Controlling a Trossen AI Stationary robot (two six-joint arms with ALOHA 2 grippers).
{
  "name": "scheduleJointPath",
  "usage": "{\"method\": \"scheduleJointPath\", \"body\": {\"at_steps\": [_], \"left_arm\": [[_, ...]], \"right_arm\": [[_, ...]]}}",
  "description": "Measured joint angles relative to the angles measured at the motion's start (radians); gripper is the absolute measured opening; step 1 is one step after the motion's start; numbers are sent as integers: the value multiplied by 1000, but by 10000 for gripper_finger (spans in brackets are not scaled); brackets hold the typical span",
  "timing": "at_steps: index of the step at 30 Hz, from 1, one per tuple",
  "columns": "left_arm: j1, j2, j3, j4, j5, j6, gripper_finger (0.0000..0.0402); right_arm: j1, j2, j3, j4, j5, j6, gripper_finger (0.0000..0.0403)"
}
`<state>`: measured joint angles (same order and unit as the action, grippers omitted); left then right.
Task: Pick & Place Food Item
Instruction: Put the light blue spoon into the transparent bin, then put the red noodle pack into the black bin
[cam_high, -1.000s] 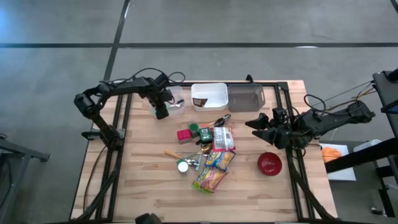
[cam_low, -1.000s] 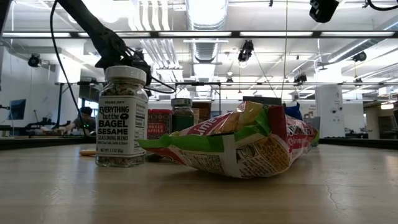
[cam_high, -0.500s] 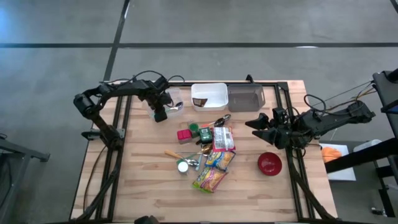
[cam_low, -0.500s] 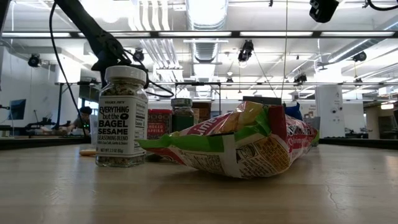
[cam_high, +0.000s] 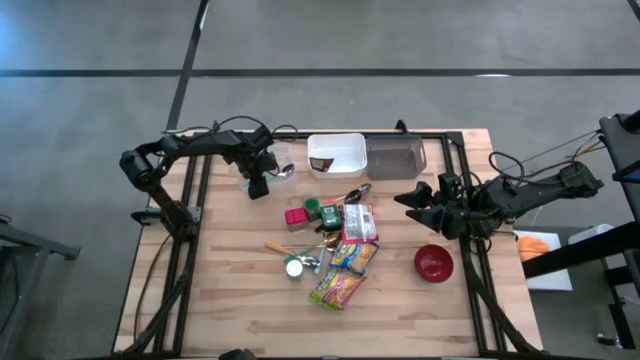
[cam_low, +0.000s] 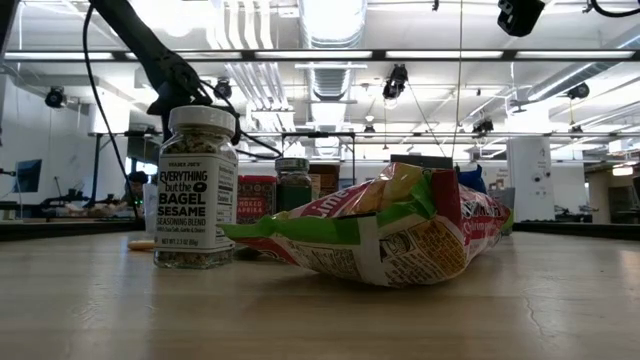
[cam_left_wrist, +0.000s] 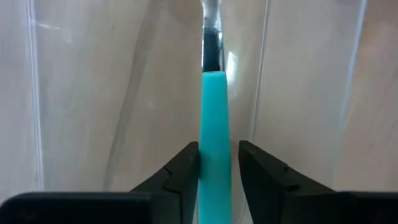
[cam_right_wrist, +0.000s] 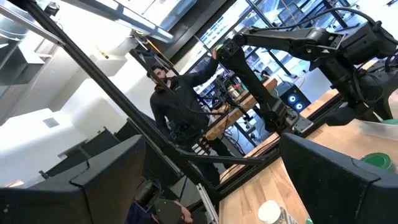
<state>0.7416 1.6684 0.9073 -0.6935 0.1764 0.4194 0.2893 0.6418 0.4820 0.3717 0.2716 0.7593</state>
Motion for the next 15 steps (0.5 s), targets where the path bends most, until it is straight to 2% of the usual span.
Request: {"method": "scheduleJointPath", "body": {"at_steps": [7, 15], "left_arm": [[-12, 0, 6, -9, 0, 0, 144], [-14, -1, 26, -42, -8, -34, 258]], "right_arm": [[0, 0, 0, 0, 0, 0, 366], [0, 0, 0, 1, 0, 0, 366]]}}
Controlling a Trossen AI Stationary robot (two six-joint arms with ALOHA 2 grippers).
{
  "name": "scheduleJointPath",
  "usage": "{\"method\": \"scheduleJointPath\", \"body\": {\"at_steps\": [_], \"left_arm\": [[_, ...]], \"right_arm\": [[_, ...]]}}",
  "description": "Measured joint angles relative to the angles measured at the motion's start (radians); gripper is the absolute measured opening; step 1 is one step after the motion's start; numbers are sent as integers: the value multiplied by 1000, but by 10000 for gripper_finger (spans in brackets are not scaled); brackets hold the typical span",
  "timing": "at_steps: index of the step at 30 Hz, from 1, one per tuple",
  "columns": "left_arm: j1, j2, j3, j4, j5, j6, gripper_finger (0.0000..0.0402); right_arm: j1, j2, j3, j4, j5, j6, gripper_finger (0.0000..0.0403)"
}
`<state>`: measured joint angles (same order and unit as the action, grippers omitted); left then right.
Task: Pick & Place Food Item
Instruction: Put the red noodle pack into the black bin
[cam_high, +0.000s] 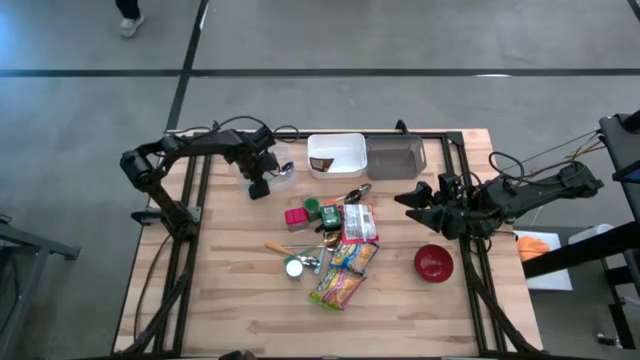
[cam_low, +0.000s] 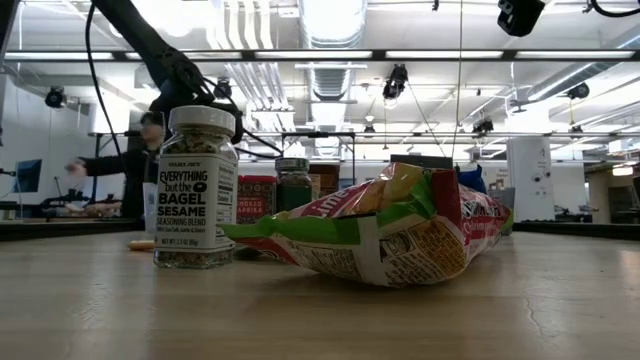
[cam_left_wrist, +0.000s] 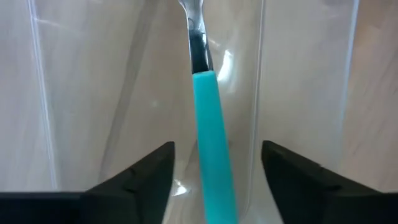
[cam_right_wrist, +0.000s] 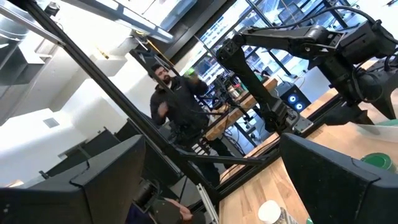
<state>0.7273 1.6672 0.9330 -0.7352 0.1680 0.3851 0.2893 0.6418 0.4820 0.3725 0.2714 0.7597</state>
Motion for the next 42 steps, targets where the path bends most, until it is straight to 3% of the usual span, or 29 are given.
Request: {"method": "scheduleJointPath", "body": {"at_steps": [4, 9, 16, 42], "left_arm": [[0, 0, 9, -24, -3, 0, 307], [0, 0, 34, -56, -3, -33, 336], [0, 0, 82, -98, -18, -105, 339], [0, -1, 77, -83, -49, -194, 340]], "right_arm": [[0, 0, 0, 0, 0, 0, 366], [0, 0, 0, 0, 0, -2, 366], [0, 0, 0, 0, 0, -3, 366], [0, 0, 0, 0, -1, 0, 366]]}}
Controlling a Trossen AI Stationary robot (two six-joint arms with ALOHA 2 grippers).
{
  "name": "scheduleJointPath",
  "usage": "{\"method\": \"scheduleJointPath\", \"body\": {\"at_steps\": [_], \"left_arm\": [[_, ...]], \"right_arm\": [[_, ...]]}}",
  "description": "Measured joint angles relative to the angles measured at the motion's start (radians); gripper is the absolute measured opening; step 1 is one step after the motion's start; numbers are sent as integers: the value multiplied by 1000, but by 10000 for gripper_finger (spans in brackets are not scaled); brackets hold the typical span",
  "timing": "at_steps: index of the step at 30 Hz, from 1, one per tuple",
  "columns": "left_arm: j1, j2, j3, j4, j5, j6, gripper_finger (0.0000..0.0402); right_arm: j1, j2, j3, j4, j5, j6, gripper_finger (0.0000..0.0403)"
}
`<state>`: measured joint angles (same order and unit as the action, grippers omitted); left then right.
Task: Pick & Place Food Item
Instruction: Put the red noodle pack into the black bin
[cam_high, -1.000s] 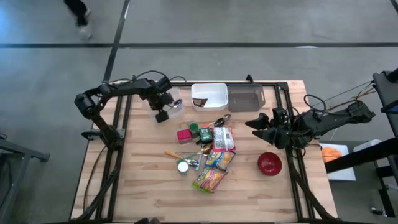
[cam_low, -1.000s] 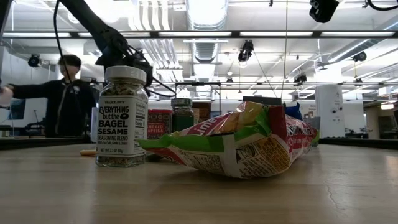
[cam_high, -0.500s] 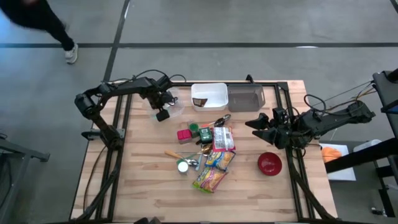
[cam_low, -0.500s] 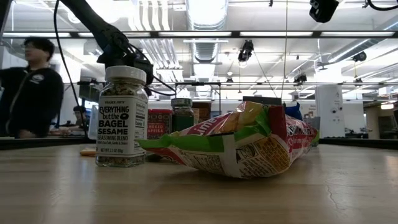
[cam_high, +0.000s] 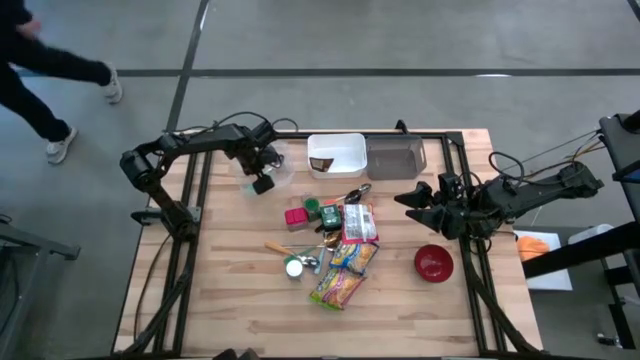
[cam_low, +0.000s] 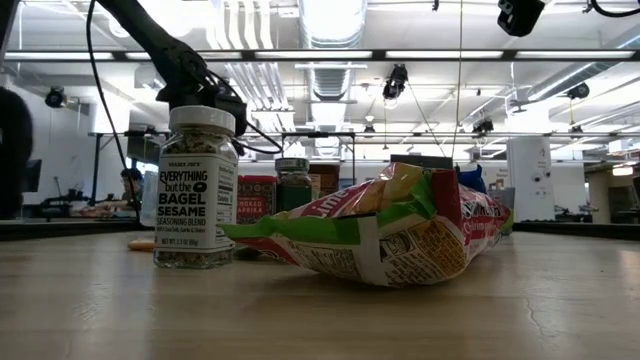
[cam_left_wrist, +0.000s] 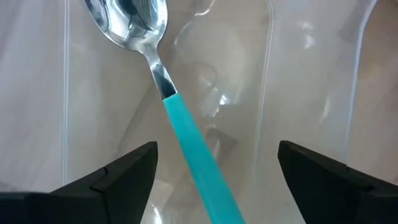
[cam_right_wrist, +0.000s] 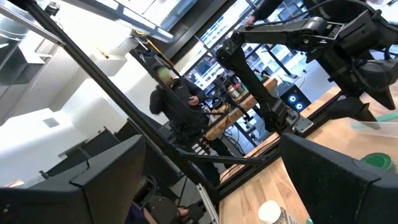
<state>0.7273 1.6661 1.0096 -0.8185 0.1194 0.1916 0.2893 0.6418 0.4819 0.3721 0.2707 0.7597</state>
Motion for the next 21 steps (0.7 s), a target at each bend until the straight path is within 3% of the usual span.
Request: {"method": "scheduleJointPath", "body": {"at_steps": [8, 21], "left_arm": [[-6, 0, 0, 51, -7, -45, 332], [-75, 0, 0, 62, -40, 104, 230]], "right_arm": [[0, 0, 0, 0, 0, 0, 366], [0, 0, 0, 0, -1, 0, 366]]}}
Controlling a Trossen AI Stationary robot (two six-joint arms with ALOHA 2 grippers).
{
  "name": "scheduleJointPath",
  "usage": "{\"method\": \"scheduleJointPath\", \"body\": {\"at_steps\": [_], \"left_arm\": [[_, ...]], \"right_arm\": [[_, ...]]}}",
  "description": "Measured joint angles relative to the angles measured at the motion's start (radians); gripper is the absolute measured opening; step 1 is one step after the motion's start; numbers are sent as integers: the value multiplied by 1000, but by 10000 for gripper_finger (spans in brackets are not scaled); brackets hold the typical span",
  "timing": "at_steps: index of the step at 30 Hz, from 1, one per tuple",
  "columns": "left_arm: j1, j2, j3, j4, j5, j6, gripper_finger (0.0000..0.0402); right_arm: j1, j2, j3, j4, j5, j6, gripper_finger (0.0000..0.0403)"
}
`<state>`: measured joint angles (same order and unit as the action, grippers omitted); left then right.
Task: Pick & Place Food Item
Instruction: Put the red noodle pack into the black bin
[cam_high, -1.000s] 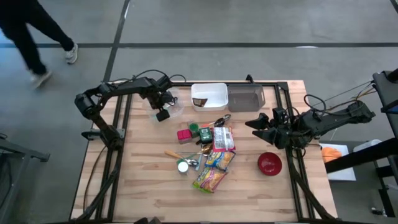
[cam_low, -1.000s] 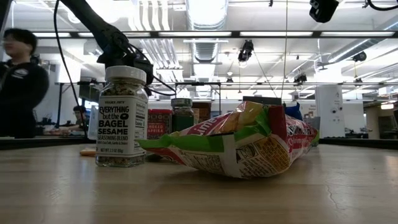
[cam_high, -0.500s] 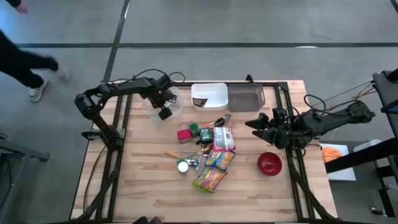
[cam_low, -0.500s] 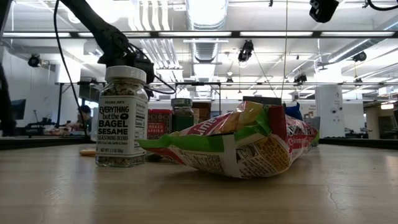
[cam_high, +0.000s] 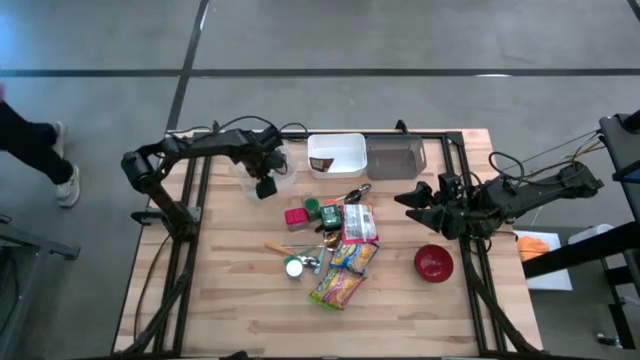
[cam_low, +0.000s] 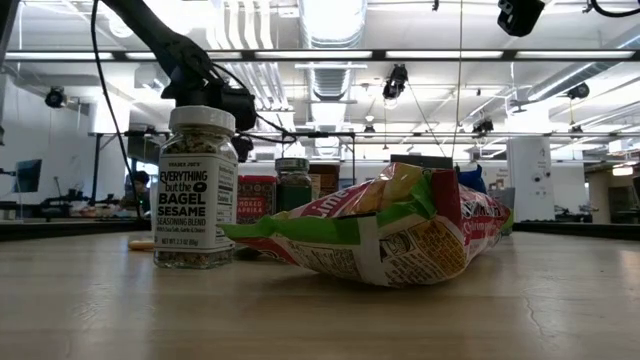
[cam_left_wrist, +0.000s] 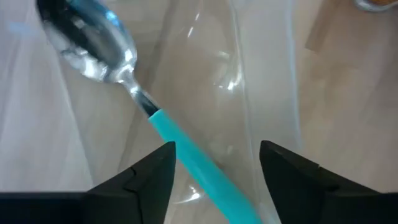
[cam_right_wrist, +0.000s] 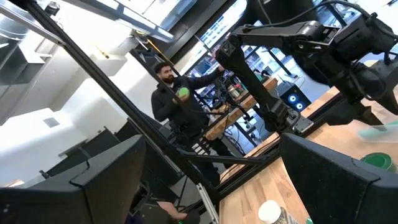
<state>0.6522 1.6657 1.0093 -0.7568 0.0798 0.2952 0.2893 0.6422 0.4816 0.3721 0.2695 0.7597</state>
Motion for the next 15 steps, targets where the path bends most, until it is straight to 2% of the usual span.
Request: {"method": "scheduleJointPath", "body": {"at_steps": [5, 9, 12, 15], "left_arm": [[2, -1, 19, -34, -22, -71, 221], [1, -24, 50, -77, -30, -118, 220], [1, -62, 63, -96, -33, -163, 220], [1, -118, 64, -98, -35, -210, 220]], "right_arm": [[0, 0, 0, -1, 1, 5, 366], [-4, -1, 0, -49, 25, 106, 366], [-15, -1, 17, -182, 26, 228, 366], [-32, 3, 70, -411, 26, 366, 366]]}}
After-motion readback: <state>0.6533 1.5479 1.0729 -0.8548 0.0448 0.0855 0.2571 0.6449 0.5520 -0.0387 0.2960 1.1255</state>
